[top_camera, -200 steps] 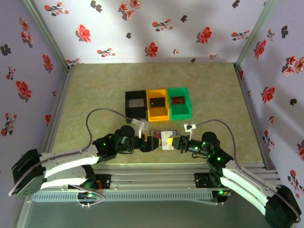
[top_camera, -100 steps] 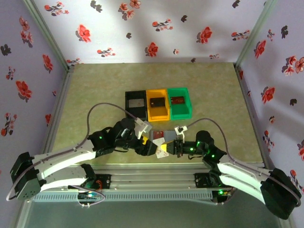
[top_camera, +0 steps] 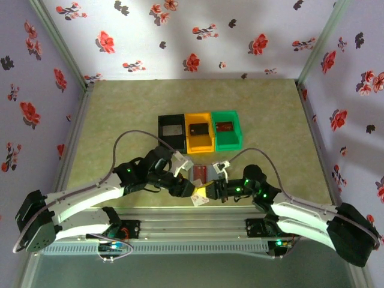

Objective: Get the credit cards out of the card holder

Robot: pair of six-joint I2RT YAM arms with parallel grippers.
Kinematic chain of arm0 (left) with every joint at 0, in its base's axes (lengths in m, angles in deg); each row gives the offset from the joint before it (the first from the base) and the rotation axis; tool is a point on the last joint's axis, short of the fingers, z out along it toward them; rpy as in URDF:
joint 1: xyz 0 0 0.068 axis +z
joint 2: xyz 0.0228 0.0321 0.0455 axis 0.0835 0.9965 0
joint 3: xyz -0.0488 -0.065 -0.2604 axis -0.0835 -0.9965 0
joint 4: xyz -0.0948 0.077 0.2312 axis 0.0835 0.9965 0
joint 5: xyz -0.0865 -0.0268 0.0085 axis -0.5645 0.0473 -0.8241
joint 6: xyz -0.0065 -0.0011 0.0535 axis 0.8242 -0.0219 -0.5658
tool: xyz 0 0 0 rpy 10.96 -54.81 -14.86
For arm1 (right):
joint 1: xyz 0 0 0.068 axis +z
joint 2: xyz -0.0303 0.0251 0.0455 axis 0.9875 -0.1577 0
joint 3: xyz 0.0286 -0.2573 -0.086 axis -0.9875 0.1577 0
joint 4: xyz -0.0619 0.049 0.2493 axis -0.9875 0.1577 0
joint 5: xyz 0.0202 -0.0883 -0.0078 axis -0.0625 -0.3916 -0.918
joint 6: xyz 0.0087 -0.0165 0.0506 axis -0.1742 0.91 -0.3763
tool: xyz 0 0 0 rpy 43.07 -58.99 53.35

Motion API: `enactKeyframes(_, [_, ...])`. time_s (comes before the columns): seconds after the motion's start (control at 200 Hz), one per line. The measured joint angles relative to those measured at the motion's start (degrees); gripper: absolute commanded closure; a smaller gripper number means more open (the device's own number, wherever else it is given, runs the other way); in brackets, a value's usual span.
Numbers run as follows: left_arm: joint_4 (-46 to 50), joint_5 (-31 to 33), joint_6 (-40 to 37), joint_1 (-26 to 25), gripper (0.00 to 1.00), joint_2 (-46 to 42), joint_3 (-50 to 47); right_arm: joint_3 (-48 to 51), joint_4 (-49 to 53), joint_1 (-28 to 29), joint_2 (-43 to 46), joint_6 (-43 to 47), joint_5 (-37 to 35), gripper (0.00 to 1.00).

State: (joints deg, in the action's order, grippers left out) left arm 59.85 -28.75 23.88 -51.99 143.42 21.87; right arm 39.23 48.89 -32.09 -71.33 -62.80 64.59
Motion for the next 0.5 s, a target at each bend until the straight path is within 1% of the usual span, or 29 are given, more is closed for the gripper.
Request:
enactKeyframes(0.2, [-1.55,-3.41,1.38,1.95,0.79,0.0,0.0,-0.31,-0.68,0.74,-2.03,0.04,0.83,1.0])
enactKeyframes(0.5, [-5.05,-7.87,3.61,2.84,1.0,-0.22,-1.7,-0.57,0.07,0.72,-2.01,0.48,1.2,1.0])
